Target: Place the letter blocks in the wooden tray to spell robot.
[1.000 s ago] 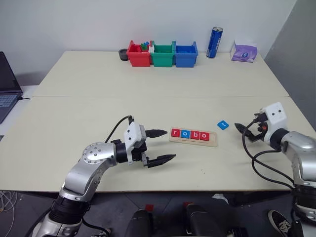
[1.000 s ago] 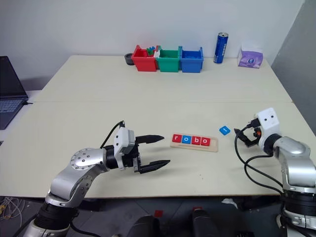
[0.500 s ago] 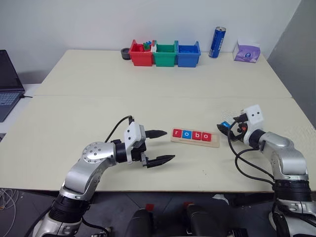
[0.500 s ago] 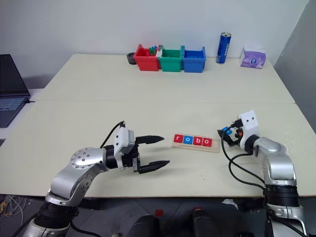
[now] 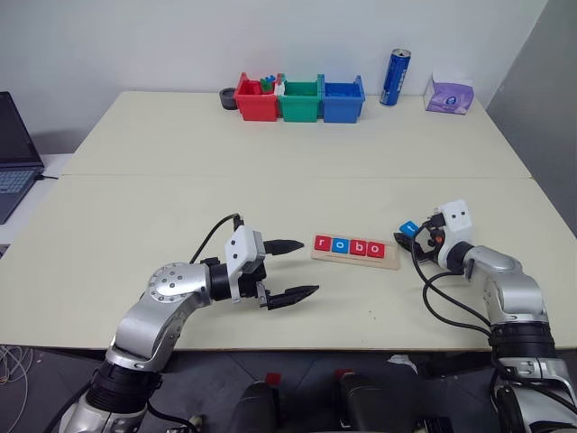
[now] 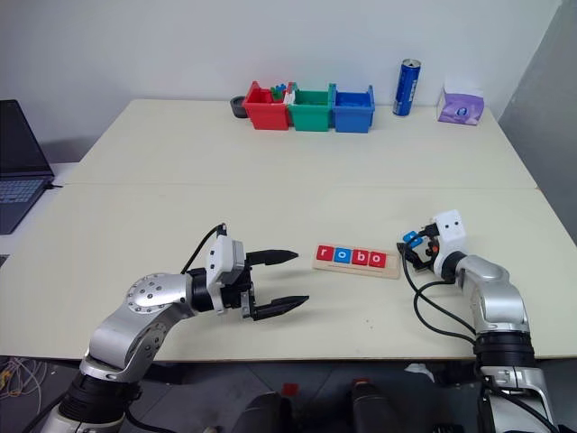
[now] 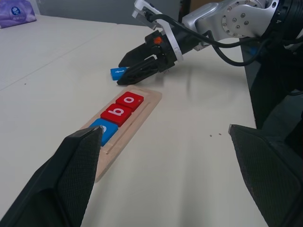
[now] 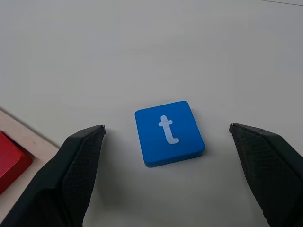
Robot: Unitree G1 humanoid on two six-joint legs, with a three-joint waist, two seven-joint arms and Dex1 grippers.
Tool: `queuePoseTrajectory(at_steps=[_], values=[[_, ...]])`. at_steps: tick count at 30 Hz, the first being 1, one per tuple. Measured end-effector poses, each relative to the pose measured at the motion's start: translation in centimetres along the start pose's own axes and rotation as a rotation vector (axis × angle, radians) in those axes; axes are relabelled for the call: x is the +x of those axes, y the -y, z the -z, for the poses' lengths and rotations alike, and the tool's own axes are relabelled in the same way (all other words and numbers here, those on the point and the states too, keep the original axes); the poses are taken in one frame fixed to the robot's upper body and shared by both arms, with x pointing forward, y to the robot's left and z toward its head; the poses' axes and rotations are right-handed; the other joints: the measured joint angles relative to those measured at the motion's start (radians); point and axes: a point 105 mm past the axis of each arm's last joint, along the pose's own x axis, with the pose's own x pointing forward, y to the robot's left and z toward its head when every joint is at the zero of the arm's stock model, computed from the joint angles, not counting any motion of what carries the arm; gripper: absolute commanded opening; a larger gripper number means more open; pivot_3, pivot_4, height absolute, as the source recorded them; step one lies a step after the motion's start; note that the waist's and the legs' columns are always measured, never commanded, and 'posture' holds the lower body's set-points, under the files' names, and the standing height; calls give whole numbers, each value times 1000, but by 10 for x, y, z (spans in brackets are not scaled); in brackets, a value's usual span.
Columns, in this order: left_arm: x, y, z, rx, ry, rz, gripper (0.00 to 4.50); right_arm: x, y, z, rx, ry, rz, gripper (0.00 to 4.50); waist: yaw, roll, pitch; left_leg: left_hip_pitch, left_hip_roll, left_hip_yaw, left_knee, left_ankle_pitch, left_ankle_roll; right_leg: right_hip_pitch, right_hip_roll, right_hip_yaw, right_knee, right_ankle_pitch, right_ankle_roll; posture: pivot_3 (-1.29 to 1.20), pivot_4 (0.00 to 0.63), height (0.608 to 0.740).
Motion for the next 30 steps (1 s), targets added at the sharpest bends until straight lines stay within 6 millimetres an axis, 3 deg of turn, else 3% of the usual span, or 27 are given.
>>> queuePoseTrajectory(at_steps=[7, 13, 18, 20, 22, 24, 30], values=[[0, 0, 0, 1, 0, 0, 4500, -3, 6, 3, 11, 1, 41, 1445, 0, 0, 0, 0, 0, 0, 0, 0, 0, 0, 0, 0, 0, 0, 0, 0, 150, 740], [0, -1, -1, 5, 1, 1, 4500, -14, 1, 8, 13, -9, 57, 1460, 1, 0, 0, 0, 0, -1, 0, 0, 0, 0, 0, 0, 0, 0, 1, 0, 150, 740], [-1, -2, -2, 10, -2, -1, 4500, -49, -3, 18, 41, -84, 252, 1460, 5, 0, 0, -2, 1, -3, -1, 0, 0, -1, 0, 1, 0, -2, 2, 0, 150, 740], [-2, -3, -1, 10, -7, -4, 4500, -69, -24, 27, 99, -126, 311, 1460, 5, 0, 0, -3, 1, -6, -1, 0, 0, -1, 0, 0, 0, -2, 1, 0, 150, 740], [-2, -3, -2, 10, -6, -4, 4500, -80, -53, 30, 147, -153, 305, 1460, 0, 1, -1, -3, 2, -6, -1, 0, 0, -2, 0, 0, 0, -2, 1, 0, 150, 740], [0, -2, -2, 10, 0, 0, 4500, -86, -69, 32, 171, -183, 312, 1460, -3, 1, -1, -2, 2, -5, -1, 0, 0, -2, 0, 0, 0, -2, 1, 0, 150, 740], [1, -4, -5, 19, 6, 2, 4500, -96, -76, 36, 189, -240, 378, 1460, 1, -1, -2, -1, 1, -3, -1, 0, -1, -1, 0, -1, 0, -2, 2, 0, 150, 740]])
